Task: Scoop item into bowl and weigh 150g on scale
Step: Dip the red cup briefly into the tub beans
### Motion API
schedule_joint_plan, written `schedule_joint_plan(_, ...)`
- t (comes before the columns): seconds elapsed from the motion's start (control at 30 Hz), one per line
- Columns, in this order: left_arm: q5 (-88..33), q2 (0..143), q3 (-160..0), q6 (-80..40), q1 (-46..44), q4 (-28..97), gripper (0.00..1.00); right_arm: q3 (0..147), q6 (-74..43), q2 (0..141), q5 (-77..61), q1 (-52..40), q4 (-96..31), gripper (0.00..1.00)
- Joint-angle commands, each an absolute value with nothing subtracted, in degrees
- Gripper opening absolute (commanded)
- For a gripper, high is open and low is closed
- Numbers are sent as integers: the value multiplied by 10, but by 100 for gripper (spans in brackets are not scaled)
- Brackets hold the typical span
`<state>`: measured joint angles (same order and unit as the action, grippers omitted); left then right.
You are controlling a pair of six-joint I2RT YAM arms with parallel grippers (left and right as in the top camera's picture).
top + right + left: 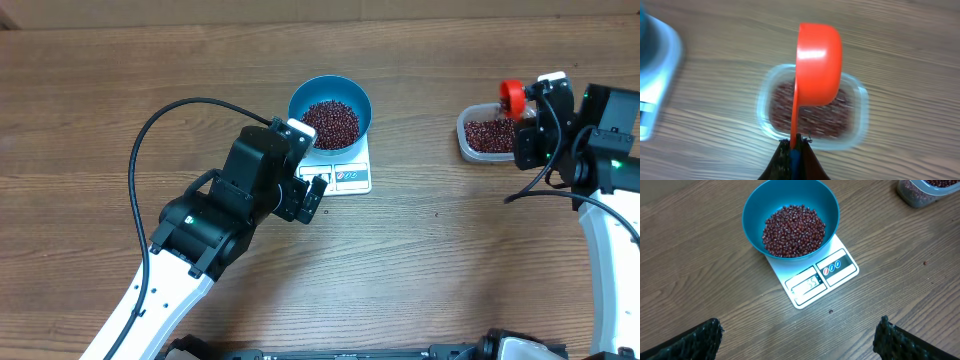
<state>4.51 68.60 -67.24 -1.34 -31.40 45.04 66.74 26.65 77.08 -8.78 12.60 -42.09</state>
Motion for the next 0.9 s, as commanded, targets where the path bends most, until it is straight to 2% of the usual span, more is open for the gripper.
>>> schedule_joint_plan(0.0, 44, 689, -674, -19, -311, 450, 100, 676, 331, 758, 5, 122, -423, 4)
schedule_joint_plan(0.2, 44, 689, -674, -19, -311, 450, 100, 676, 365, 758, 105, 100, -429, 4)
schedule_joint_plan(0.47, 44, 689, -674, -19, -311, 450, 100, 676, 344, 758, 112, 54, -414, 4)
schedule_joint_plan(0.57, 44, 689, -674, -19, -311, 450, 100, 676, 302, 757, 54, 40, -401, 4)
schedule_joint_plan(0.77, 44, 689, -674, -19, -311, 450, 100, 676, 300, 759, -205, -15, -373, 4)
schedule_joint_plan(0.87, 44, 689, -674, -19, -311, 450, 100, 676, 300, 763, -236, -55, -336, 4)
